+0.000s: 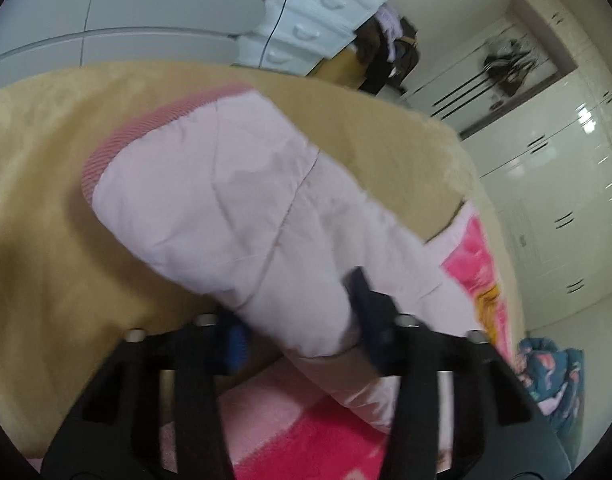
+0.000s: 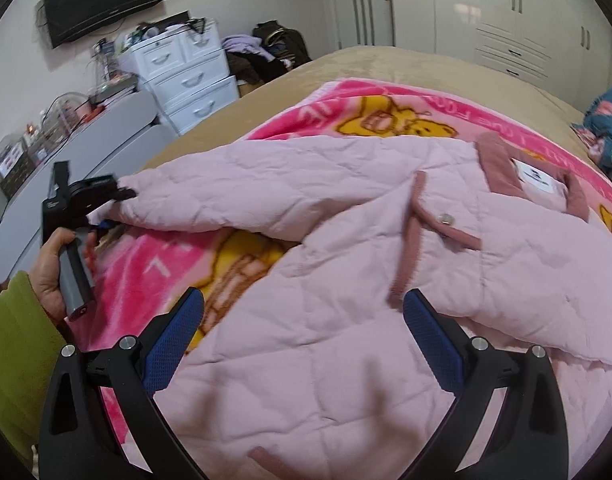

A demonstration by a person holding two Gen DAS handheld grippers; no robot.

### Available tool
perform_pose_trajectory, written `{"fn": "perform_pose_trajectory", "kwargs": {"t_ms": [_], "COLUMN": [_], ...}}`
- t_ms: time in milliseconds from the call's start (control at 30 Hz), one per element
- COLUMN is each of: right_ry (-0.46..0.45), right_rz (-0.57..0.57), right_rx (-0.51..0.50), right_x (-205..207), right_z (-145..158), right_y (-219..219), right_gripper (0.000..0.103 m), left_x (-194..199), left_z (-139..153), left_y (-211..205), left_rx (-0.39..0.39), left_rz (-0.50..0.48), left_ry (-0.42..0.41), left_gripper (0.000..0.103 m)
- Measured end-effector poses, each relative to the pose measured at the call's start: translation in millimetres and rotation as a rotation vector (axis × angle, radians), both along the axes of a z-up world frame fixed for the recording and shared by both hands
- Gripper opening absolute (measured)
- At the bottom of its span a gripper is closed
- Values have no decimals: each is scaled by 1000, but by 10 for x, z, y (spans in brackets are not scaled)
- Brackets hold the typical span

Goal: Fold large clothes
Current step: 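Grasp the sleeve cuff nearest the left gripper, then lift the sleeve with the left gripper and lay it across the jacket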

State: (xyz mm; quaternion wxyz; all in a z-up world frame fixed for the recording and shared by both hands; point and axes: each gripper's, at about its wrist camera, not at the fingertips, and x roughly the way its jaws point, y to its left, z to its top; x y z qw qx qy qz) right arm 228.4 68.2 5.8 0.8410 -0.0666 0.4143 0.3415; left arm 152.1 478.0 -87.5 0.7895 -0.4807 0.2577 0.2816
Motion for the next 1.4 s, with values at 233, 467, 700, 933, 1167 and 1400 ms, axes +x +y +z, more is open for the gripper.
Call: {"fn": "perform_pose_trajectory", "kwargs": {"t_ms": [233, 467, 700, 933, 1167, 1400], "right_ry": [1, -3, -23, -27, -34, 21], "right_rz": [-40, -113, -216, -297, -398, -510], "right_rx": [23, 72, 81, 111, 126, 193], "right_x": [69, 116, 147, 135, 104, 76], "right_z": [79, 184, 243, 276, 245, 170], "right_y": [-245, -629, -1127, -1643, -2163, -2696], "right_gripper": [99, 99, 99, 99, 99, 99], "left_x": [46, 266, 518, 591, 733, 928], "left_z": [752, 1599, 2077, 2352, 2509, 2547], "left_y": [-261, -805, -1460, -1988, -2586, -3221], "left_rx": [162, 317, 413, 465, 518, 555], "left_rz": [-52, -147, -250, -337, -441, -559], "left_ry": [-126, -255, -317, -346, -358, -365], "left_gripper": [13, 12, 12, 12, 12, 12]}}
